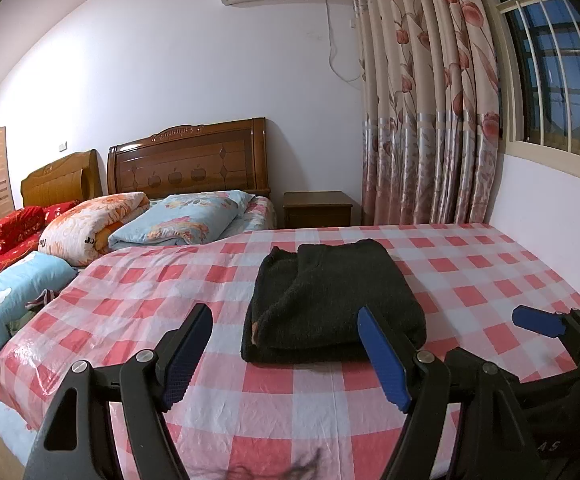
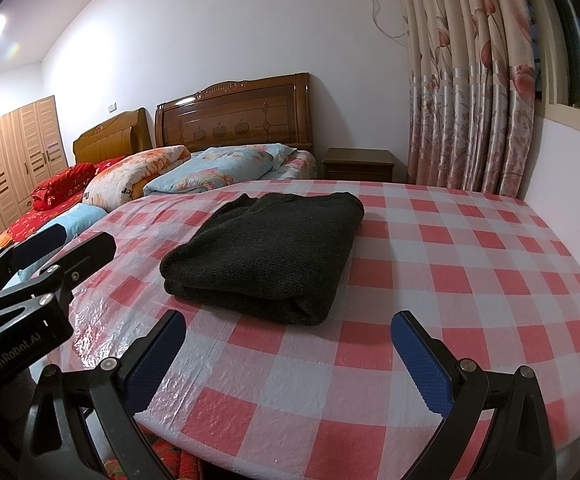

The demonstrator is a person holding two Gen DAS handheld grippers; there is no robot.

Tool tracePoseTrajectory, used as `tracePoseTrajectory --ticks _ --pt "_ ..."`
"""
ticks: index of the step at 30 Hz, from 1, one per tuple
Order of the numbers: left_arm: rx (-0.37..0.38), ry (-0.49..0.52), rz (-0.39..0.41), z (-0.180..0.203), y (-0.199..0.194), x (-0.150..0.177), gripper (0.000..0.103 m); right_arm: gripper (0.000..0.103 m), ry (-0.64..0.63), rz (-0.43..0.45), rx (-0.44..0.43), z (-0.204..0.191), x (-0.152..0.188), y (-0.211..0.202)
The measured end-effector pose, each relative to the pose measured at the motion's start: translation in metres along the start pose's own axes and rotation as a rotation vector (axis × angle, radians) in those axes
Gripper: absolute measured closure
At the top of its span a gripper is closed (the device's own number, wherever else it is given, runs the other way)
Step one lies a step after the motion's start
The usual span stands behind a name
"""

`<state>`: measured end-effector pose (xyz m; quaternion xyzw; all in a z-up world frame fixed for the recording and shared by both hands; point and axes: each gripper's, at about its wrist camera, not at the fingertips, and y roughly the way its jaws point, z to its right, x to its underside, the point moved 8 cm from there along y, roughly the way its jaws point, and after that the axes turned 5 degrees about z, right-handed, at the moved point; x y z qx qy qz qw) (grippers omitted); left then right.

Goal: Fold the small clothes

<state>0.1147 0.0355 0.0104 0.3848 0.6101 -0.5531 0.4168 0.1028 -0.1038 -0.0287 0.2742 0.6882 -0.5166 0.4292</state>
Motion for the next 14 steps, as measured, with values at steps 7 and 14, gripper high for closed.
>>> tracePoseTrajectory --ticks 7,14 --pt "0.015 -0.019 0.015 0.003 0.004 -0.001 0.026 0.0 -0.019 -0.005 0.004 -0.002 0.003 0.003" --pt "0.005 0.02 0.003 0.012 0.022 0.008 0.046 0.0 -0.083 -0.024 0.007 -0.009 0.0 0.022"
